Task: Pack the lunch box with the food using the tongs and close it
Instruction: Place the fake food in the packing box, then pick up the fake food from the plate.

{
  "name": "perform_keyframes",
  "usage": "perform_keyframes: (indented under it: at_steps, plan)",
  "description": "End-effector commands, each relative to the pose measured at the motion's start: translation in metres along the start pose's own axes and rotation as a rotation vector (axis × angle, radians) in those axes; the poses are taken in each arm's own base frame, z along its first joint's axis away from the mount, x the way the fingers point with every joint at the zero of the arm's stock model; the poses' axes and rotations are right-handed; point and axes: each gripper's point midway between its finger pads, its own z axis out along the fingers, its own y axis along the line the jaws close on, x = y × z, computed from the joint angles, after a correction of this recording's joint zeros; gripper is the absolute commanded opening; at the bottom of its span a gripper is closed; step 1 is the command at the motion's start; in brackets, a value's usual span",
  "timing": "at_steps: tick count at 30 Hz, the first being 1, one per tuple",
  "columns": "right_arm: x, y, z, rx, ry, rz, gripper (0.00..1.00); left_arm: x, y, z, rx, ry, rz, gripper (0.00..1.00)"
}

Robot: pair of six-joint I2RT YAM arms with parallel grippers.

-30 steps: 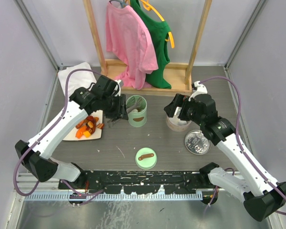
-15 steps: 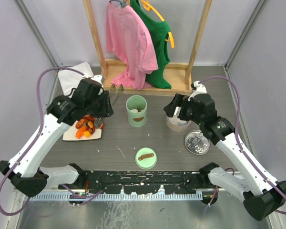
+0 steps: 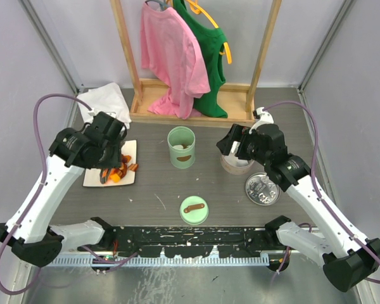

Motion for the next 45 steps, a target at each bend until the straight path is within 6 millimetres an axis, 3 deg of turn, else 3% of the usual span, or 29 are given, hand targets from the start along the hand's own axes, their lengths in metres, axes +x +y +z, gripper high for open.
perform_keyframes:
  at_steps: [1,12,21,45]
  plan:
    - [-0.012,0.012,0.003,-0.047,-0.039,0.018,1.0,0.02,0.038,-0.007,-0.188,0.101,0.069,0.4]
    - [-0.013,0.015,0.005,-0.062,-0.032,0.018,1.0,0.044,0.044,0.019,-0.322,0.296,0.141,0.41]
    - [-0.011,0.014,0.005,-0.058,-0.03,0.013,1.0,0.055,0.052,0.028,-0.409,0.412,0.227,0.41]
    - [-0.009,0.01,0.007,-0.045,-0.029,0.007,1.0,0.064,0.061,0.056,-0.484,0.512,0.244,0.42]
